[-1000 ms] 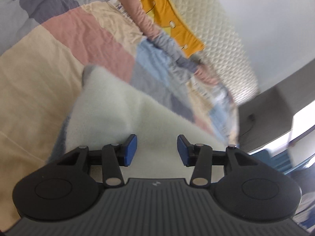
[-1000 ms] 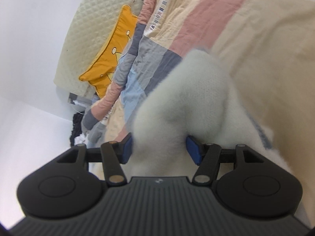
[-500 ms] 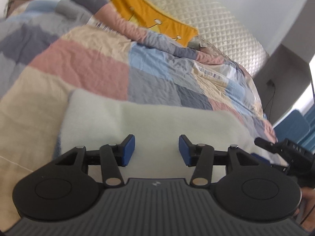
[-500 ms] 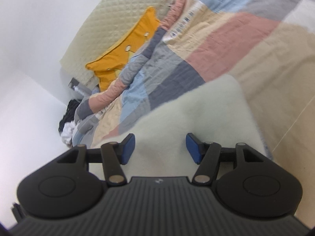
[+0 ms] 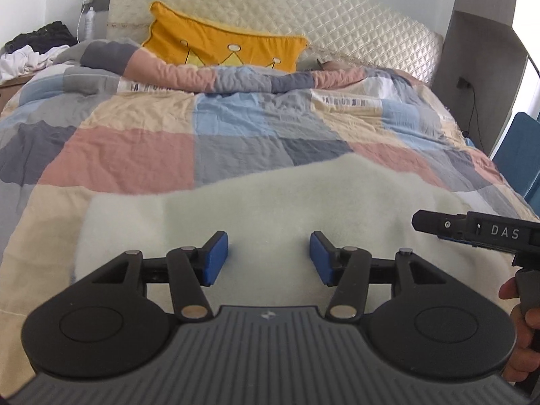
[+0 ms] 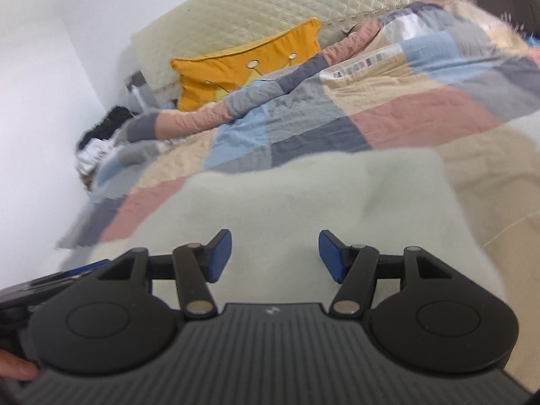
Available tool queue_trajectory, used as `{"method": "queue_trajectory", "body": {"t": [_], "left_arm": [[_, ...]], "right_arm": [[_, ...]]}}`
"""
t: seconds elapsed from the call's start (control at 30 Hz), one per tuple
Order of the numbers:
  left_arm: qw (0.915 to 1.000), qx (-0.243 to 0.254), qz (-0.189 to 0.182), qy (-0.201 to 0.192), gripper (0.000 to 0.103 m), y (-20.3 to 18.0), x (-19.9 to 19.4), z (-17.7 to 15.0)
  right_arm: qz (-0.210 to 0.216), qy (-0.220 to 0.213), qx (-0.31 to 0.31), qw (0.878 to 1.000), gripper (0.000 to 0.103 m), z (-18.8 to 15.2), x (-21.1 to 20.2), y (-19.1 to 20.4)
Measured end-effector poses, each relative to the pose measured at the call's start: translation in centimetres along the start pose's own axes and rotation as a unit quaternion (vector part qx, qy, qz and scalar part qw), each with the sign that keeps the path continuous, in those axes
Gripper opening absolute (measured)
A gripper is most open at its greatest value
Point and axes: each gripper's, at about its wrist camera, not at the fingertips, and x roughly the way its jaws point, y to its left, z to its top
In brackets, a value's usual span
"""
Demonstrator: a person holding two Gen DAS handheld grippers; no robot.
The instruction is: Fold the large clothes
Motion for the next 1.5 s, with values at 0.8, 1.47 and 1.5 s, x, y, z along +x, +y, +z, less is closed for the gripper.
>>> {"method": "queue_trajectory", "body": {"t": [0.8, 1.47, 1.5], "left_arm": [[0.9995, -0.028, 0.007, 0.014, 0.068, 0.1, 1.4, -0.5], [0.9980, 0.005, 0.054, 0.033, 0.071, -0.7, -1.2, -5.0], [0.9979, 0.003, 0.055, 0.033, 0.071, -0.7, -1.1, -5.0]], "right_arm": [[-0.038, 0.006, -0.071, 0.997, 0.062, -0.8, 2.1, -0.1], [-0.057, 0.045, -0.096, 0.993, 0.067, -3.1, -0.6, -0.1], [-0.056, 0.045, -0.093, 0.993, 0.068, -3.3, -0.4, -0.2]]}}
